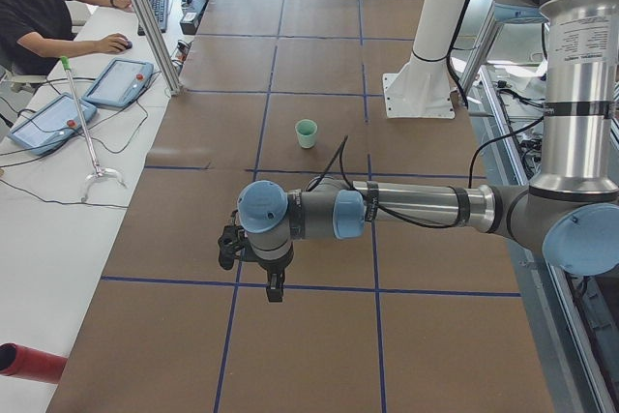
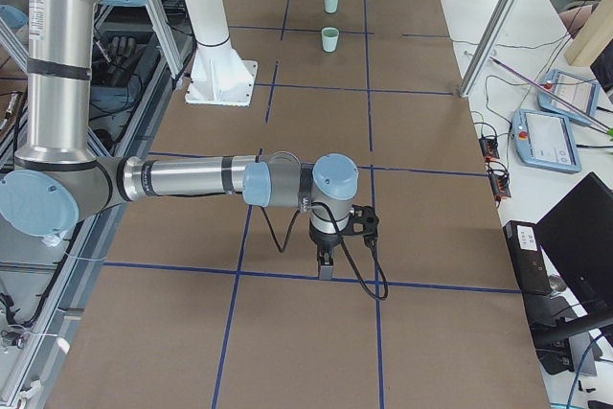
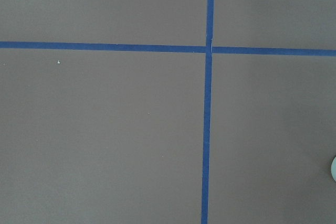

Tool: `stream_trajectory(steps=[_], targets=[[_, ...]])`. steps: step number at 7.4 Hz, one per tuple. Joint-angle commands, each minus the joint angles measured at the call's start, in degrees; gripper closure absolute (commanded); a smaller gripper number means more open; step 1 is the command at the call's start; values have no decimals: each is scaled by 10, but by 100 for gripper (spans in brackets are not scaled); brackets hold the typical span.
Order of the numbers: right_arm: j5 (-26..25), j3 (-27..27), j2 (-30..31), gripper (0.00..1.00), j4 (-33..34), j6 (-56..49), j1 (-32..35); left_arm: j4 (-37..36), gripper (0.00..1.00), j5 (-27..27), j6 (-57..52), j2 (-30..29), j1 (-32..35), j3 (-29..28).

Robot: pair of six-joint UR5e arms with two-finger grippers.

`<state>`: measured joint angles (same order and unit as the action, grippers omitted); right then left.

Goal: Stack cups

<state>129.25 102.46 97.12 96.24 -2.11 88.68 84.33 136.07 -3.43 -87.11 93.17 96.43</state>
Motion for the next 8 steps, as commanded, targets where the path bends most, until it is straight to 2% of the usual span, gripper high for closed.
stream_trajectory(steps=[1, 5, 7, 8], targets=[[0, 0, 0, 0, 0, 0, 0, 1, 0, 2, 0, 4, 0, 3], [0, 0, 0, 0, 0, 0, 0, 2, 0, -1, -3, 4, 1, -4], [0, -1, 0, 0, 0, 0, 0, 97, 0, 2, -3, 18, 0, -12], [0, -1, 0, 0, 0, 0, 0, 168, 0, 2, 3, 17, -6, -44]])
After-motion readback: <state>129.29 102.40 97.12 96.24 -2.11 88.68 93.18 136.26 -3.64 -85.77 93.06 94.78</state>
